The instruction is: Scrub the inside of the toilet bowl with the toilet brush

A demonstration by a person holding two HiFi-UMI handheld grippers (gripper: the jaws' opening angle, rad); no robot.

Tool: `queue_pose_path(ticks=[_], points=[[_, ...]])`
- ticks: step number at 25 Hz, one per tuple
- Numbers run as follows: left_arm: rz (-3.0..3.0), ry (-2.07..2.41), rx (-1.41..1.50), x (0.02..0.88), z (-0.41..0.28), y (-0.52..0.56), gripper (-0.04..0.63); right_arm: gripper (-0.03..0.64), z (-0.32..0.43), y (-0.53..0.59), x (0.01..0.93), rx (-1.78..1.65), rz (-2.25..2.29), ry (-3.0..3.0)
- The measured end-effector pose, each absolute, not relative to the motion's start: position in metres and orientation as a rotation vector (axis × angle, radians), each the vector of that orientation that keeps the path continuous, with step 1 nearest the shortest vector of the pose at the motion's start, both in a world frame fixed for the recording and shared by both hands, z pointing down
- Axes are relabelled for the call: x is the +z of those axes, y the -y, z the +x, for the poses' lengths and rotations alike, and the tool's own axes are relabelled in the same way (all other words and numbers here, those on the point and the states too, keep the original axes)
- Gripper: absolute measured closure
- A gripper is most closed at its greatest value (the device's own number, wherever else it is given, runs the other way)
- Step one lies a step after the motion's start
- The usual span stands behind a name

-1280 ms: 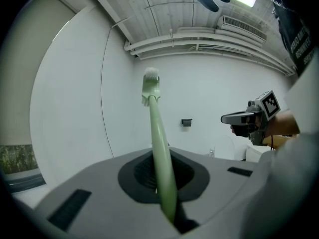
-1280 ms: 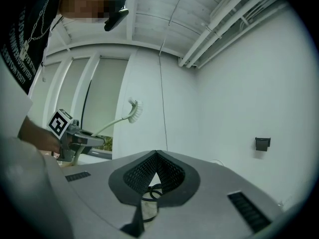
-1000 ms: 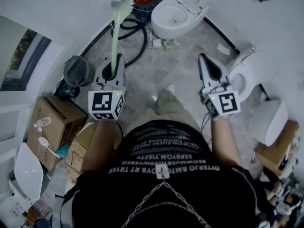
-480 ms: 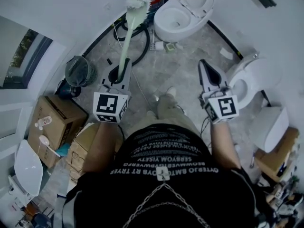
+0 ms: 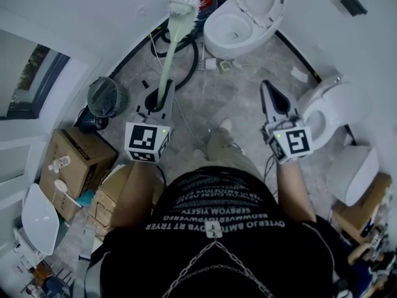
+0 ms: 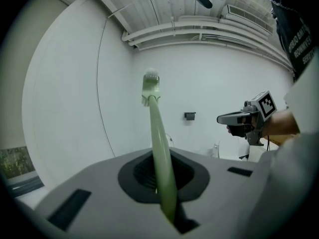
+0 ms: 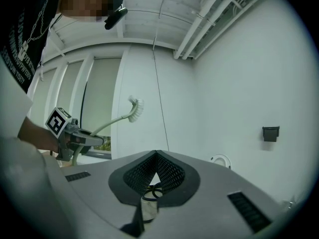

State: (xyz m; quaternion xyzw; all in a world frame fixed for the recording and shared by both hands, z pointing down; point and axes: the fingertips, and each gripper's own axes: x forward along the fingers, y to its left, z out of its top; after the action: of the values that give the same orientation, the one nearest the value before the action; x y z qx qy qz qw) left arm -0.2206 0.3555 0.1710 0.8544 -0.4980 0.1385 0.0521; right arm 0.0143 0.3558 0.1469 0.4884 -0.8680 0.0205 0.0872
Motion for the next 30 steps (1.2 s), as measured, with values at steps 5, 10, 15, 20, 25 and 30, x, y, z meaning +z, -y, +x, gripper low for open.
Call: queue_pose_path(ticks=[5, 10, 15, 20, 25, 30], points=[[2.584, 1.518, 0.434, 0.174, -0.215, -0.333, 0.594, 0.615, 0.013, -0.335, 0.148, 0.032, 1.398, 2.644], [2.586, 1.521, 0.439, 0.171, -0.207, -0.311, 0.594, 0.615, 0.022, -0.311, 0.148, 0.072, 1.408, 2.637], [2.577, 1.527, 0.448, 0.173, -0.195, -0.288, 0.594, 0.615, 0.037, -0.286, 0.153, 0.068, 1.384, 2.610], [2.584, 1.512, 0.460, 0.175, -0.178, -0.263, 0.594, 0.615, 0.054, -0.262, 0.150, 0.081, 1.408, 2.634], [2.610, 1.484, 0.454, 0.177, -0.155, -0.240, 0.594, 0.615, 0.079, -0.244, 0.155, 0.069, 1.426, 2.595], [2.619, 1.462, 0.457, 0.181, -0.132, -0.221, 0.594, 0.615, 0.101, -0.232, 0.160, 0.089, 1.437, 2.589]])
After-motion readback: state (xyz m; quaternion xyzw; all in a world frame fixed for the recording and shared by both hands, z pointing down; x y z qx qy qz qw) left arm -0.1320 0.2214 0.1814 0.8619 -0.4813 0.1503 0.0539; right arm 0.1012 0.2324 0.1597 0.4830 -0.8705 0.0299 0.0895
